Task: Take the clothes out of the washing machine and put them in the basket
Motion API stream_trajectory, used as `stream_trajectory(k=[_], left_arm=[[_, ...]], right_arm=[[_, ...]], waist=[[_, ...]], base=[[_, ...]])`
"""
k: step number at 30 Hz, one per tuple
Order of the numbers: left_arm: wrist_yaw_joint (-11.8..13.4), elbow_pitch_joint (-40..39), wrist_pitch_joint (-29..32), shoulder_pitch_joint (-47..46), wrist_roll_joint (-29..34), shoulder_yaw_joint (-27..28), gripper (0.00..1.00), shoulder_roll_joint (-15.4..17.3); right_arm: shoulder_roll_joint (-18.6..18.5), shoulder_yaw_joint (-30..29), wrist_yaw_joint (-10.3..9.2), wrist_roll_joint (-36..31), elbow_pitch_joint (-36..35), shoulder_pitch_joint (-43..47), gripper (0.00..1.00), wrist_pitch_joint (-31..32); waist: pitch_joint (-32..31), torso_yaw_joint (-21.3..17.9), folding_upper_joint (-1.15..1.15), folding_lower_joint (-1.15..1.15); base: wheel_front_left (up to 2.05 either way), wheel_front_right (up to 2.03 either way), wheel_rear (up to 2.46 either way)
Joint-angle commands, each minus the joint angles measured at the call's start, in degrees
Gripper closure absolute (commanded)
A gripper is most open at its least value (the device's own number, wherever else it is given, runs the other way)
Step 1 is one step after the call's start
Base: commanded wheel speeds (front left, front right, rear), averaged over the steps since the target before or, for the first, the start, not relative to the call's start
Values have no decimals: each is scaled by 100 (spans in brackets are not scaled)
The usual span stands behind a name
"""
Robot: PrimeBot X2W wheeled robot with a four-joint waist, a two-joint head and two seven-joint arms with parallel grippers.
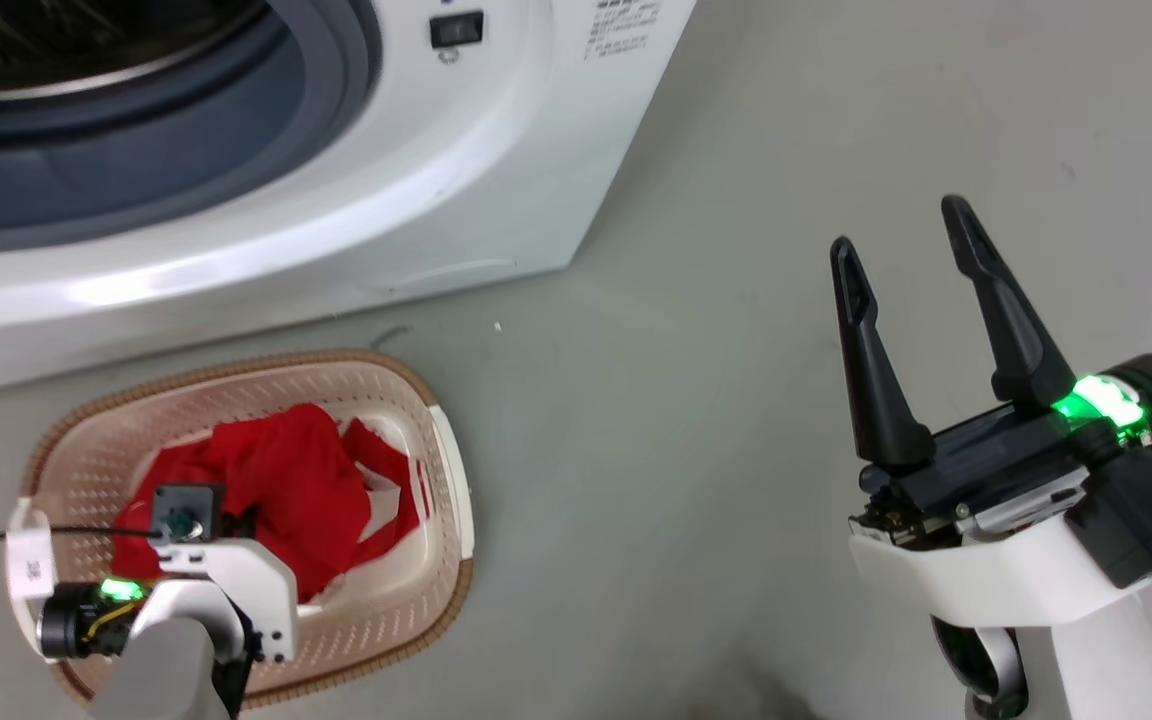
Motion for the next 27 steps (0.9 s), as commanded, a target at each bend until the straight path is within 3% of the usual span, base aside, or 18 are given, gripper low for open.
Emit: stream_trajectory(k=[1,12,22,23,24,27], left_arm=[[4,92,21,-133,3,-10,100,57],[118,757,403,-1080,74,-178,100,234],[228,872,636,-1234,13,-265,100,209],[234,875,634,-1226,1,-274,57,188],[264,878,575,-1207,9,-285,0,179],[247,891,544,-1088,-40,-307,0,112]], right_arm=[[5,11,-4,29,-41,-126,0,-11],[4,-74,-4,98,-221,-432,0,-11],[4,-117,-4,72,-192,-499,0,-11],[4,-122,-4,66,-181,-494,0,-11],[4,-116,-4,58,-167,-493,0,-11],[4,-95,-4,45,-123,-457,0,-11]], waist=[[430,-81,0,0],[1278,-107,0,0],[1367,-74,0,0],[1341,-61,0,0],[1307,-50,0,0],[1151,-12,0,0]], base=[[0,0,0],[0,0,0],[0,0,0],[0,0,0],[0,0,0],[0,0,0]])
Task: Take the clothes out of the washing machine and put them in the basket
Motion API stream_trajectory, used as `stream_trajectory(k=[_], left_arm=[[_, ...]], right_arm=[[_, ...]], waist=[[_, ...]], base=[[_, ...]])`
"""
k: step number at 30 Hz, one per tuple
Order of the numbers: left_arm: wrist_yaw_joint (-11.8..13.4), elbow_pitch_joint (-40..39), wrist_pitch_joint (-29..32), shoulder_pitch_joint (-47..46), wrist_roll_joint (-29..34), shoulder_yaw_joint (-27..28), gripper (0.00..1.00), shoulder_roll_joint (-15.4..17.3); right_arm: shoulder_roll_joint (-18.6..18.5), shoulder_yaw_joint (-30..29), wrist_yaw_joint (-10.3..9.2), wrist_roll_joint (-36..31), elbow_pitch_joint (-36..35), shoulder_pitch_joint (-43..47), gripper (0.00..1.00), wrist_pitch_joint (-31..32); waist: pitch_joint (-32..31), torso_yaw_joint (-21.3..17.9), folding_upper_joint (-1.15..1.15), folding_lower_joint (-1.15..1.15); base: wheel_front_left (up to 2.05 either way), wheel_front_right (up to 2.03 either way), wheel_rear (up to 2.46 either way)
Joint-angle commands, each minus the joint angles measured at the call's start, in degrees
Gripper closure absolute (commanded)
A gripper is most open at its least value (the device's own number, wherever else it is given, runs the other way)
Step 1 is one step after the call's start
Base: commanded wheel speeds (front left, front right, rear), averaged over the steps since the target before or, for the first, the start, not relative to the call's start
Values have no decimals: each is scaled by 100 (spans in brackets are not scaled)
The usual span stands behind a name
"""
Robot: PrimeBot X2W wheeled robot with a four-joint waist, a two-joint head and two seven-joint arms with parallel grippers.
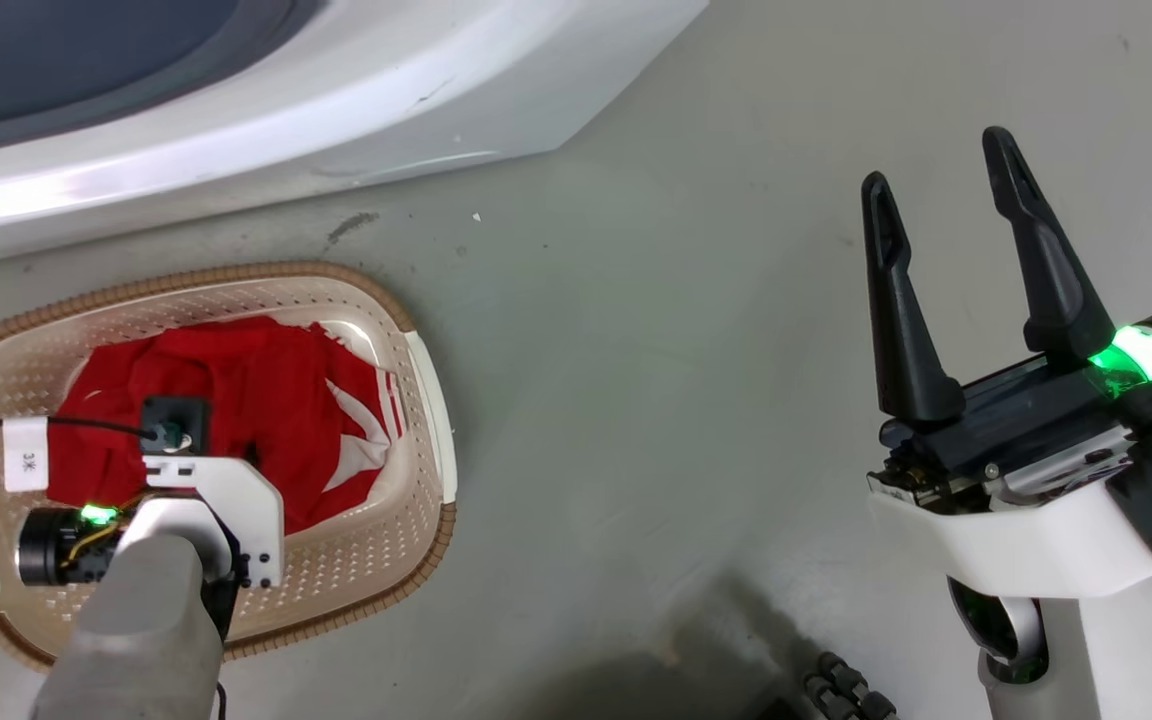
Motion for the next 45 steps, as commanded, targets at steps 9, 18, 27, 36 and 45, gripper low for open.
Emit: stream_trajectory(k=[9,18,27,36,45], left_arm=[[-46,11,-523,493,-281,84,0,-352],[49,-1038,-637,1339,-231,25,0,-602],[278,-2898,-635,2529,-133,276,0,-730],[477,-4874,-636,3658,129,591,0,-952],[696,-6385,-636,4489,296,663,0,-1142]], right_arm=[[1,-69,-4,-106,265,301,0,-11],[1,-57,-4,-274,504,796,0,-11],[1,-131,-4,-389,648,1284,0,-11],[1,-204,-4,-381,741,1798,0,-11],[1,-360,-4,-296,813,2172,0,-11]], waist=[[-941,252,0,-1],[-2021,565,0,-1],[-2860,793,0,-1],[-3562,993,0,-1],[-4056,1132,0,-1]], base=[[0,0,0],[0,0,0],[0,0,0],[0,0,0],[0,0,0]])
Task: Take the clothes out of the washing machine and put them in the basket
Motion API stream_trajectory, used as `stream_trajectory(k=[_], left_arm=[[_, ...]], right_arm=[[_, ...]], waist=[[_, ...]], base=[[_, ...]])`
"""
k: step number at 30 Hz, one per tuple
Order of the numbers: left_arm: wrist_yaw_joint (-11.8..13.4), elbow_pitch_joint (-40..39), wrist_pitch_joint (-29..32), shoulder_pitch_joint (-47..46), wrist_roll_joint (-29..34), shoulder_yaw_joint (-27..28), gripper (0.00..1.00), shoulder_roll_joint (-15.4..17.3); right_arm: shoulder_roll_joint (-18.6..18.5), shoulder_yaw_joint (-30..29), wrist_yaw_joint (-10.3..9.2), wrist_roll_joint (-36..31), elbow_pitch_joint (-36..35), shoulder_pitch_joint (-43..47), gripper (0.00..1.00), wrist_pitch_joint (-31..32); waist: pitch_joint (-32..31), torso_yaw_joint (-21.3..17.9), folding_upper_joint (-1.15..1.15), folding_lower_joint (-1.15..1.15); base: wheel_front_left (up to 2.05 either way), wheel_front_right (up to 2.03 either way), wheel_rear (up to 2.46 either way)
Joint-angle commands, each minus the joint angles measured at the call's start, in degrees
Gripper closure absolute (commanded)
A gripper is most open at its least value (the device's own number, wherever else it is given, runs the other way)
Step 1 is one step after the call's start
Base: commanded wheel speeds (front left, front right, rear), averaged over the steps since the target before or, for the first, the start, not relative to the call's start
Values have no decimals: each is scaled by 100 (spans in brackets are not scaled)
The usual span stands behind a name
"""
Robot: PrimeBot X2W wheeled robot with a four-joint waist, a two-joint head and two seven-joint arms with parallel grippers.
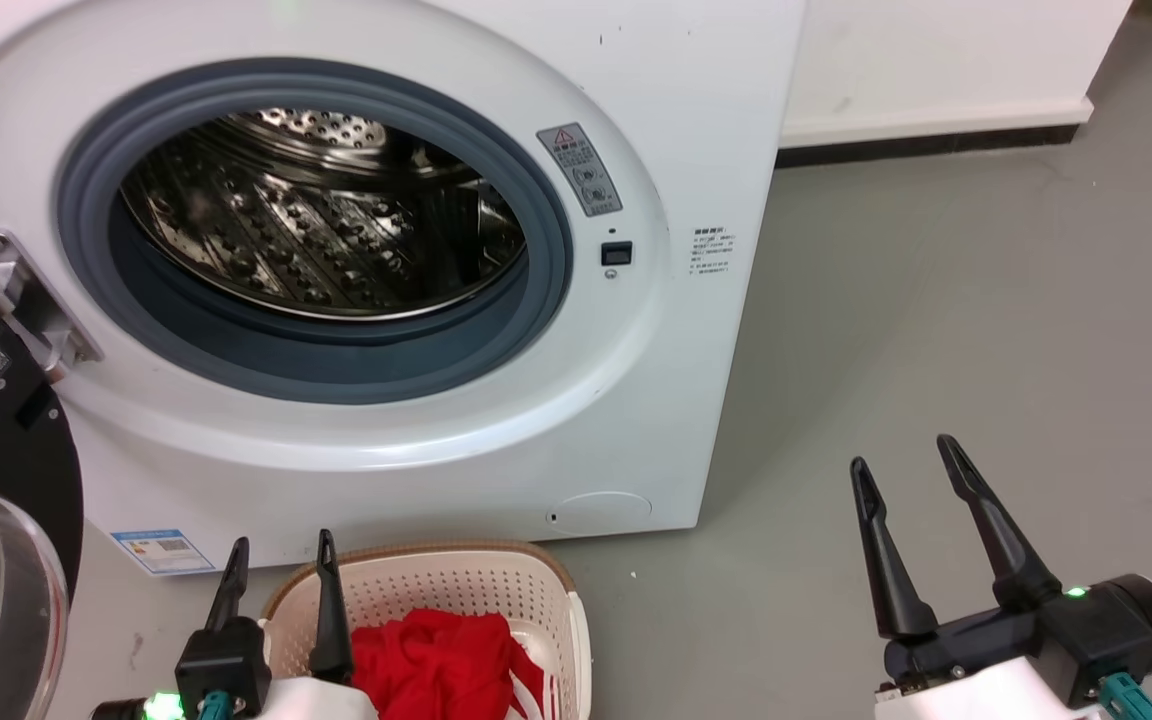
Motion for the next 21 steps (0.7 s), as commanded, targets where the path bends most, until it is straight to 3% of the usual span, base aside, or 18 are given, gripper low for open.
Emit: stream_trajectory(k=[1,11,21], left_arm=[[45,-197,-14,155,40,-13,0,-27],[181,-1018,-14,729,86,-48,0,-76],[257,-1128,-14,943,0,-48,0,-85]], right_arm=[[0,-51,-4,45,4,112,0,-11],[0,-291,-4,255,-26,453,0,-11],[0,-423,-4,345,-25,607,0,-11]], waist=[[-139,64,0,1],[-418,127,0,1],[-506,118,0,1]], base=[[0,0,0],[0,0,0],[0,0,0]])
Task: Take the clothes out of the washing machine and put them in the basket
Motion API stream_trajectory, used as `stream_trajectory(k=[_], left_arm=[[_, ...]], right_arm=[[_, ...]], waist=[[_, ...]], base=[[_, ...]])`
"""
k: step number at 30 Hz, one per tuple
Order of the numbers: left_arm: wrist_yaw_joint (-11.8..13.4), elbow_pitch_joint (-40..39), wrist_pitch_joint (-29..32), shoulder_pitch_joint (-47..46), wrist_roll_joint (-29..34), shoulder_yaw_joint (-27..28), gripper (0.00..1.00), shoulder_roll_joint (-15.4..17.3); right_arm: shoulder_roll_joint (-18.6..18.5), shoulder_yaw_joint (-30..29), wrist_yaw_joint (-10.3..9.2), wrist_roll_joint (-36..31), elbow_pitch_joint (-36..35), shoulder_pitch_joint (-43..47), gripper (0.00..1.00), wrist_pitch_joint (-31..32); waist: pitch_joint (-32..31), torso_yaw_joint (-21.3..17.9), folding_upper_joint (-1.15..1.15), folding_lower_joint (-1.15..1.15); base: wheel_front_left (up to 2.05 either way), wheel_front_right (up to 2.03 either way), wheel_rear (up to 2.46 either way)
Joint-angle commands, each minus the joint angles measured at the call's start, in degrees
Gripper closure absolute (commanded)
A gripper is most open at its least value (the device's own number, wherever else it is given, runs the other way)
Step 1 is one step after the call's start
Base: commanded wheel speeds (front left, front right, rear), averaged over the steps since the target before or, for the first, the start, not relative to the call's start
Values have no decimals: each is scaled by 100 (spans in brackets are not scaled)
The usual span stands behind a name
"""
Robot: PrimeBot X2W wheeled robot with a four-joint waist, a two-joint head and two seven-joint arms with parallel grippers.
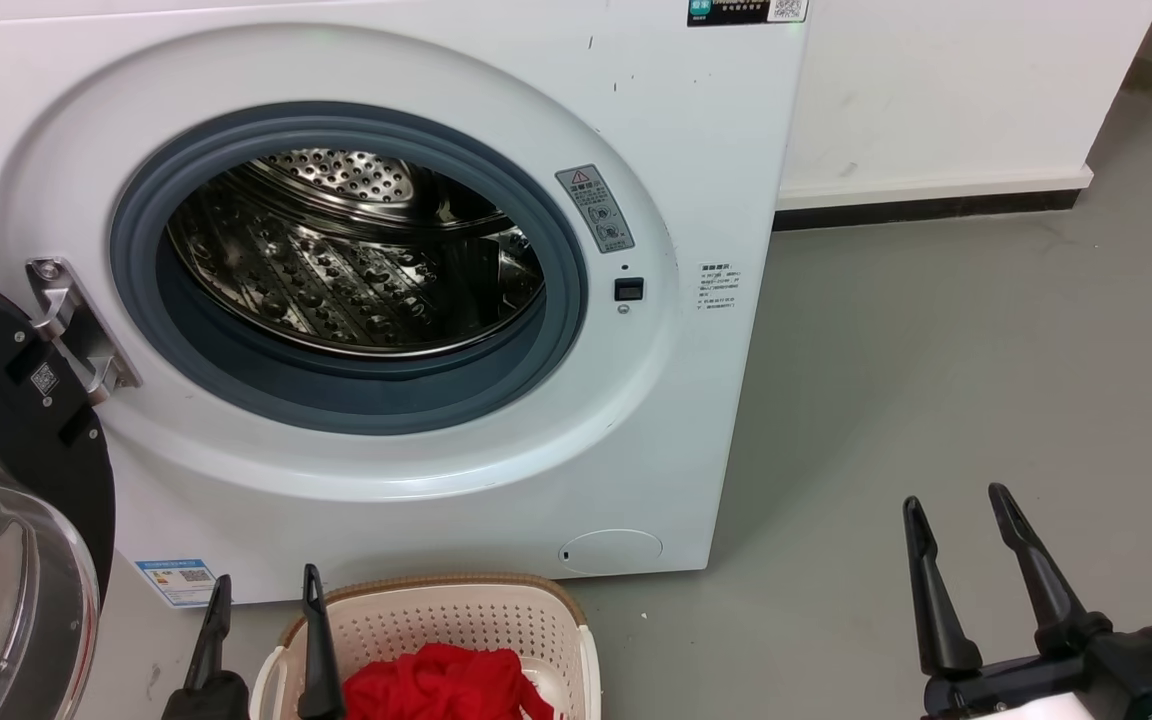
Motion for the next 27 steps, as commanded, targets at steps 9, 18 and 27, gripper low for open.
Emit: stream_trajectory(k=[9,18,27], left_arm=[[2,105,12,13,-23,15,100,-7],[-134,188,197,-134,-1128,23,100,51],[-331,409,389,-366,-2180,36,100,104]], right_arm=[[0,44,0,19,100,18,100,1],[-75,20,0,1122,310,-129,100,168],[-139,-13,-1,2171,556,-333,100,345]], waist=[[7,-45,0,1],[23,-18,0,1],[37,10,0,1]], base=[[0,0,0],[0,0,0],[0,0,0]])
